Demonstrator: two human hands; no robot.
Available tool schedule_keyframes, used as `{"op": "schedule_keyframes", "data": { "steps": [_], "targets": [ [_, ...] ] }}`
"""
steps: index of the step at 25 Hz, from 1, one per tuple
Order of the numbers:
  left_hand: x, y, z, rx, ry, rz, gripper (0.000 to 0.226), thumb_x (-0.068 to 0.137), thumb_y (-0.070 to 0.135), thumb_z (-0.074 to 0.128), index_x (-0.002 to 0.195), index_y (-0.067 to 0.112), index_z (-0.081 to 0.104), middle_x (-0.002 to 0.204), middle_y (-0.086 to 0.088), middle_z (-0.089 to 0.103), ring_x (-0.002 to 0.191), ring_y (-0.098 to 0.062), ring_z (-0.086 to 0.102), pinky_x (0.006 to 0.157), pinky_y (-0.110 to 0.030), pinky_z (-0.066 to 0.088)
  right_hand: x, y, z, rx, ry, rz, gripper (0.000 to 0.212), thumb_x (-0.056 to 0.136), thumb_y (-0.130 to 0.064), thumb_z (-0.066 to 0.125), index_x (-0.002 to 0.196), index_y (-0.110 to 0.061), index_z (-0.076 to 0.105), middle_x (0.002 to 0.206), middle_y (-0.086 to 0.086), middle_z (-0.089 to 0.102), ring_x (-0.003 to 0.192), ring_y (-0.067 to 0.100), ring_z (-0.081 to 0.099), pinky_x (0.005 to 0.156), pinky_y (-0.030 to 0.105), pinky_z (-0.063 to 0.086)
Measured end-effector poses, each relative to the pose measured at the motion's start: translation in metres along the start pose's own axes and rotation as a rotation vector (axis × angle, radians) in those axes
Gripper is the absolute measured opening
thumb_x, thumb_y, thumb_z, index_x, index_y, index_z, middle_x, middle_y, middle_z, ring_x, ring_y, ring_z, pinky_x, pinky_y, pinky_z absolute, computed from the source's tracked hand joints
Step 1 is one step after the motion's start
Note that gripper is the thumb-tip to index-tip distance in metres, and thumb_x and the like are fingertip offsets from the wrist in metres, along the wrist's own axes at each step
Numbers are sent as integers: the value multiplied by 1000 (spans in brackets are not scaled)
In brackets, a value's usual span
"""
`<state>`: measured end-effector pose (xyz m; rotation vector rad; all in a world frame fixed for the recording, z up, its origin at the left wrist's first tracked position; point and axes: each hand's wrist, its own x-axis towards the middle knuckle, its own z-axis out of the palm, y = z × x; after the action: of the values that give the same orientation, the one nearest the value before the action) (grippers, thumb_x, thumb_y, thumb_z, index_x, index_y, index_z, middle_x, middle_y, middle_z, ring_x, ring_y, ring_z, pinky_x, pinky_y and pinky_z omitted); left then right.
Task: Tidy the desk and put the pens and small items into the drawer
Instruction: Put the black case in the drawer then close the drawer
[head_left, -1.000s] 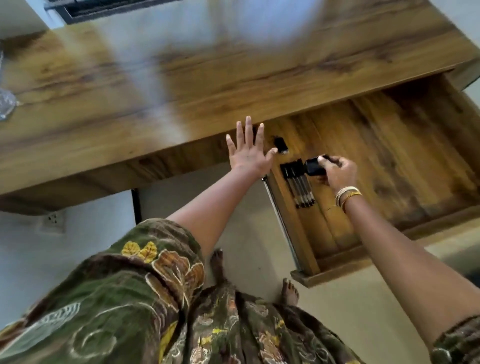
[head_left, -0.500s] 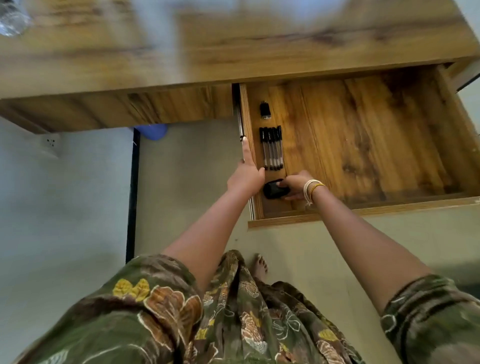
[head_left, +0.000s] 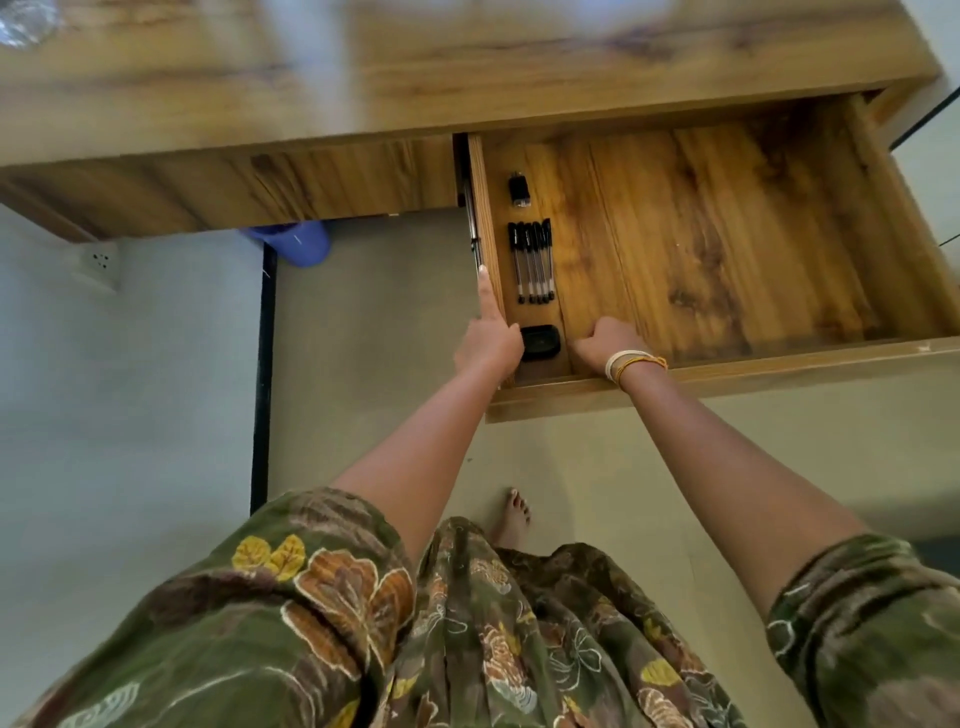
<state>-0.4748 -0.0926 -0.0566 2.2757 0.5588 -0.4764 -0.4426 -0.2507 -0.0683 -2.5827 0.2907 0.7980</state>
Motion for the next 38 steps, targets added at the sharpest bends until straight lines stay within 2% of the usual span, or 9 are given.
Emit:
{"op": "schedule_keyframes", "data": {
  "steps": [4,8,12,17,23,26,29,32,38],
  "targets": [
    [-35,-13,15,-201,15,-30,73,100,24,46,154,33,-1,129,-7,52,65,-7,45,53,-21,39,-30,4,7,-255,122,-49,26,89,-29,43,82,-10,60,75,8,61,66,27,55,54,27,36],
    [-51,-20,23,-209,97,-11,63,99,31,47,153,27,16,143,-4,48,111,-24,57,78,-30,46,-55,18,25,-404,377,-188,60,98,-40,21,84,-8,69,76,11,66,70,29,57,68,35,36],
    [-78,-29,35,-277,234,-9,48,101,38,40,145,18,41,138,-3,54,123,-25,53,92,-33,44,-72,42,31,-409,516,-429,52,99,-41,23,92,-13,66,91,10,70,86,31,61,77,38,39],
    [-101,-26,44,-332,245,-104,40,102,32,37,138,16,44,133,-7,55,107,-23,55,81,-32,43,-81,73,20,-377,410,-620,35,97,-36,37,121,-21,57,111,7,64,106,29,56,93,40,39],
    [-141,1,84,-625,275,-142,57,97,15,48,150,25,29,144,-9,46,119,-24,55,89,-35,51,-99,110,13,-274,272,-695,51,93,-29,51,142,-18,41,151,11,36,142,28,29,116,41,29],
    [-161,23,110,-745,145,-125,42,99,14,46,140,19,47,123,-4,64,103,-18,64,79,-35,53,-107,133,5,-216,251,-712,38,90,-22,53,126,-9,57,147,10,43,132,29,45,108,40,41],
    [-170,48,122,-832,61,-250,35,102,18,42,135,14,50,119,-6,66,99,-22,64,91,-45,49,-105,155,-6,-176,306,-575,28,88,-22,50,106,-10,66,106,10,70,97,30,65,84,37,52],
    [-171,62,123,-857,-25,-351,38,103,24,38,136,6,46,132,-14,59,116,-31,60,98,-48,45,-91,167,-20,332,147,-227,28,88,-26,55,102,-7,69,101,10,70,96,29,65,80,31,48],
    [-154,71,114,-1454,-116,-500,57,103,31,37,151,6,19,152,-22,32,132,-39,45,110,-49,36,-73,161,-65,1524,-243,179,52,97,-24,53,143,-9,33,145,24,37,124,39,51,104,45,44]
  ]
}}
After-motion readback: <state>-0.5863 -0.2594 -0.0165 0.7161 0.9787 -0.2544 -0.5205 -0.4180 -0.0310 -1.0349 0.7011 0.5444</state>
